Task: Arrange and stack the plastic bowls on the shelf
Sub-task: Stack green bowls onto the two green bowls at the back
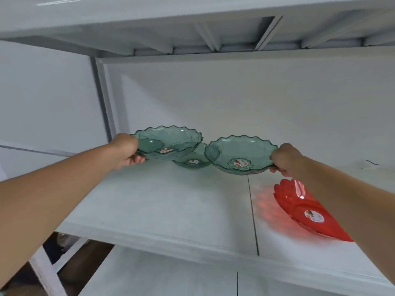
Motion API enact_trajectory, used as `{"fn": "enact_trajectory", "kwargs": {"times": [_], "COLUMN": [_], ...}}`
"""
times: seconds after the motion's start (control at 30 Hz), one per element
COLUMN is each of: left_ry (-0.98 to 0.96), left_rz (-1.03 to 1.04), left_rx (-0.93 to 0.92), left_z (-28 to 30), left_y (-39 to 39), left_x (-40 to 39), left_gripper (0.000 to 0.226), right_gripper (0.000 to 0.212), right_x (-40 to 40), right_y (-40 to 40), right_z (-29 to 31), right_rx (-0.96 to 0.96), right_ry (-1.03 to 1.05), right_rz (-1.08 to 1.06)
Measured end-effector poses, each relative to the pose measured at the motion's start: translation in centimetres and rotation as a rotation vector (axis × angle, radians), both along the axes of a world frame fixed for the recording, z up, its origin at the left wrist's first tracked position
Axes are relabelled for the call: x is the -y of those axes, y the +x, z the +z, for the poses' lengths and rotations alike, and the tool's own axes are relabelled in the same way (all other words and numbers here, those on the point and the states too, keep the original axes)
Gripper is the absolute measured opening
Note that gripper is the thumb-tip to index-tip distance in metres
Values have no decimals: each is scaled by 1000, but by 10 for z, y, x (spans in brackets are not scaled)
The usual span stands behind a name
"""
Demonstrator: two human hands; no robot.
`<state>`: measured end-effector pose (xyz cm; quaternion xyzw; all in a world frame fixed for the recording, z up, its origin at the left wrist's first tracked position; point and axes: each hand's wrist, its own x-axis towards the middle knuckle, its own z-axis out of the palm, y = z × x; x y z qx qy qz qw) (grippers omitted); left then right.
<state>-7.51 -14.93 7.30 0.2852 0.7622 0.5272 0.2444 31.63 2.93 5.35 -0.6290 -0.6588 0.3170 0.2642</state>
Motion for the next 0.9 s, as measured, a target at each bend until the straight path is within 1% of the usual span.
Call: {"fn": "enact_trajectory", "kwargs": {"times": [0.13, 0.33, 0.47, 0.57, 0.67, 0.9], "left_ry": [7, 18, 22, 37, 40, 87], "left_rz": [48, 133, 142, 113, 50, -103], "left_rx": [-10, -41, -23, 7, 30, 87], "left_z": [-8, -26, -22, -19, -21, -20], "left_y": [-18, -38, -61, -79, -101, -173], "left_x": [9, 12, 10, 2, -11, -38], "left_gripper": [29, 31, 33, 34, 34, 36], "right_gripper": [19, 17, 18, 19, 20, 21], "right_x": [1, -7, -1, 1, 2, 11], "right_y": [-28, -55, -82, -103, -124, -183], "right_z": [-5, -20, -26, -26, -25, -21], "right_rx": [-12, -45, -58, -45, -78, -78], "right_ry": [-29, -54, -46, -40, -41, -19], "right_rz": [12, -6, 7, -18, -58, -231]}}
